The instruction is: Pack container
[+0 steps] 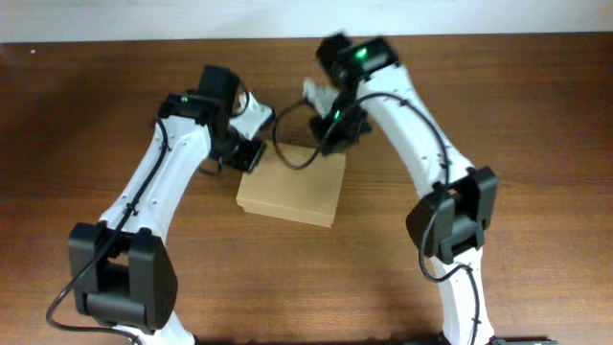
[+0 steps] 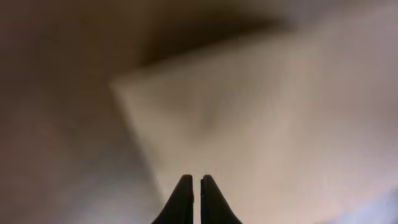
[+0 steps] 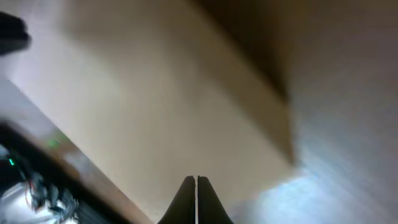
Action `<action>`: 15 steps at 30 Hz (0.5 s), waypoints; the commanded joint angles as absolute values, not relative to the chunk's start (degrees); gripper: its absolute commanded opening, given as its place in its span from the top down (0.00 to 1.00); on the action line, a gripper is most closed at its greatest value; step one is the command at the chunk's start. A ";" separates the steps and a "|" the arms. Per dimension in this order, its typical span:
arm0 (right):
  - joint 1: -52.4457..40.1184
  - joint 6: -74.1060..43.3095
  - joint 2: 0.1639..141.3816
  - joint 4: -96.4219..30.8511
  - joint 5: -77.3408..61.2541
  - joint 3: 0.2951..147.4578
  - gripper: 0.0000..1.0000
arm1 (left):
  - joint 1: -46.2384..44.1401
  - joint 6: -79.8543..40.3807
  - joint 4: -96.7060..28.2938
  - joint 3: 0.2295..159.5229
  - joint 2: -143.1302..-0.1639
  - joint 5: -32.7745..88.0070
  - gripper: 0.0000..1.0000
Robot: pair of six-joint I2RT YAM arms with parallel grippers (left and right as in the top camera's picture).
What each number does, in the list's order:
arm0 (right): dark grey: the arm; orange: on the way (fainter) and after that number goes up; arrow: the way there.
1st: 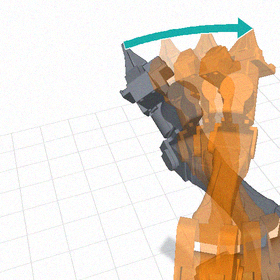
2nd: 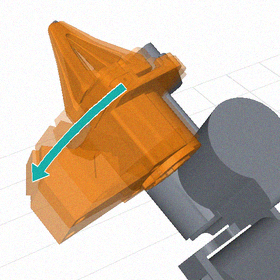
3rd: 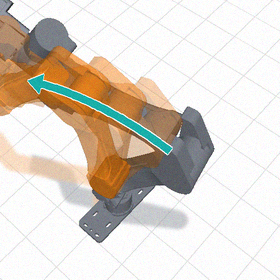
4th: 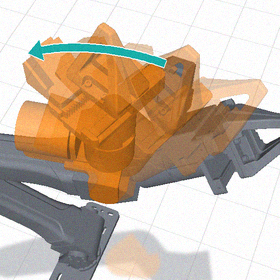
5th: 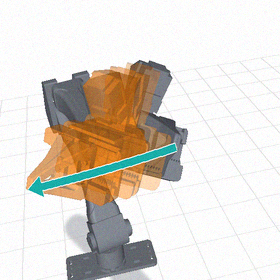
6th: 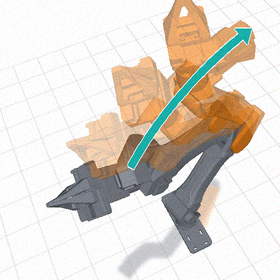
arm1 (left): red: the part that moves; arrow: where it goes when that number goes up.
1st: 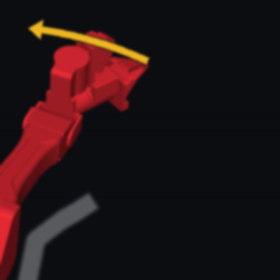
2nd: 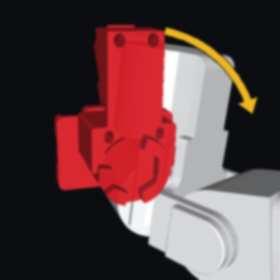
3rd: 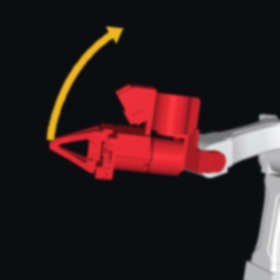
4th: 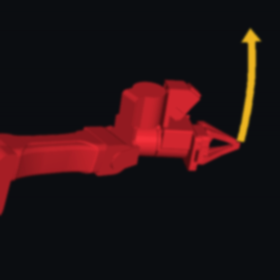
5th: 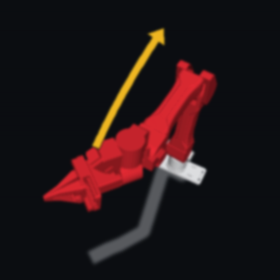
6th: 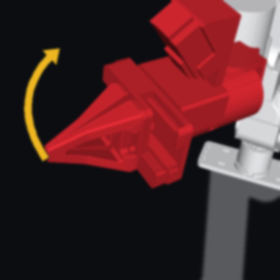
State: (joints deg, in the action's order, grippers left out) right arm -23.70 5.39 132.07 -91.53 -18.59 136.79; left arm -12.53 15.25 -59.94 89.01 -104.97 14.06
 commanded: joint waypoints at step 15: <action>1.85 -4.99 131.20 -94.08 1.98 151.94 0.40 | 12.97 1.89 -56.47 108.92 -105.12 0.10 0.20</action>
State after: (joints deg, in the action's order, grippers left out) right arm 1.93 -4.38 131.79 -93.91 0.64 151.06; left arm 12.97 4.38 -56.31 108.01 -104.99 -2.50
